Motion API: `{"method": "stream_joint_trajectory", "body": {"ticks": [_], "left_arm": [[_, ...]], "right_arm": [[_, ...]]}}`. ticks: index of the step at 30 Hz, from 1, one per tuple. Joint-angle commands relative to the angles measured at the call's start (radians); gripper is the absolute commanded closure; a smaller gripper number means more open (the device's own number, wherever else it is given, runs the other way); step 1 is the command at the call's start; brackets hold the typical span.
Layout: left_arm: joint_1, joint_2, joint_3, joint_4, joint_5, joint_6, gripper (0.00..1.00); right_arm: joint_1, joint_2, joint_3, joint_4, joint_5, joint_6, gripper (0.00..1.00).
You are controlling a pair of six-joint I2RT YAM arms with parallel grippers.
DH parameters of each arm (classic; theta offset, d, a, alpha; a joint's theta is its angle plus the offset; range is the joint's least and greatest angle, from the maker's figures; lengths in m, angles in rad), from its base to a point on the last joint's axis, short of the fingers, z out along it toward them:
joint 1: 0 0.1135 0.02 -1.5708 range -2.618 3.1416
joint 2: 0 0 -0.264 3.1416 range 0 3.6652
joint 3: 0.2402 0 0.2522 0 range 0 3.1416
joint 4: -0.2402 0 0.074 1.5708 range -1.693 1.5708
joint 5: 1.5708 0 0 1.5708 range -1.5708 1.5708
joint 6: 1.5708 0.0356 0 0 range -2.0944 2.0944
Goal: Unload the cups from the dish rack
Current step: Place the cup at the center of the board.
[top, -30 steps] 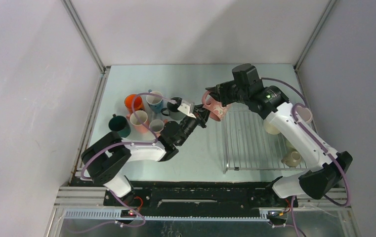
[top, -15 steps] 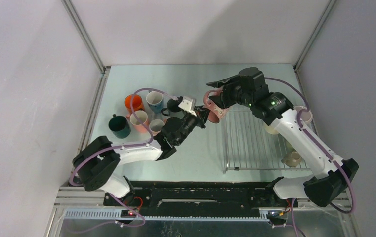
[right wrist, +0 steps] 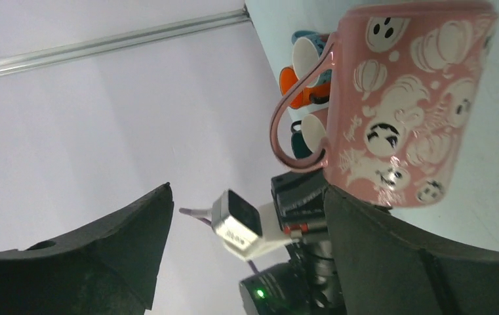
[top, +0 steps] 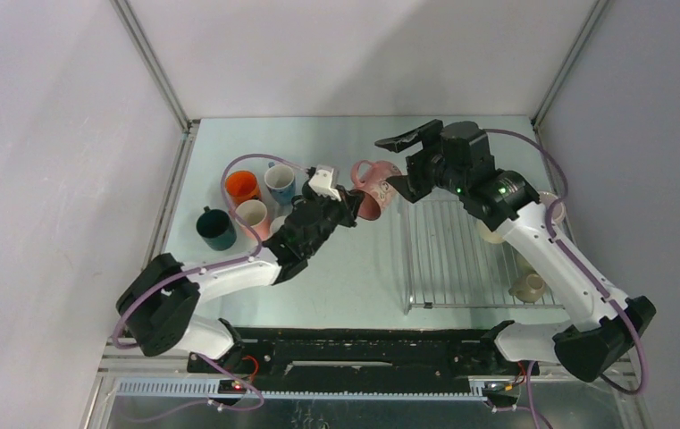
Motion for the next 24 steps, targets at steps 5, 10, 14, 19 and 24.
{"method": "stream_joint_trajectory", "body": {"ticks": [5,10,14,19,24], "left_arm": [[0.103,-0.116,0.258,-0.347,0.124,-0.091,1.0],[0.134,-0.103,0.414,-0.685,0.185,-0.066,1.0],[0.155,-0.06,0.525,-0.97,0.23,-0.053,1.0],[0.196,-0.016,0.599,-1.195,0.29,-0.033,1.0],[0.21,0.05,0.635,-1.361,0.271,0.034,1.0]], "right_arm": [[-0.001,-0.115,0.007,-0.029,0.145,-0.277,0.0],[0.002,-0.187,0.009,-0.077,0.232,-0.43,0.0],[0.003,-0.244,0.014,-0.124,0.282,-0.557,0.0],[0.005,-0.296,0.008,-0.216,0.331,-0.675,0.0],[0.006,-0.332,-0.044,-0.279,0.325,-0.733,0.0]]}}
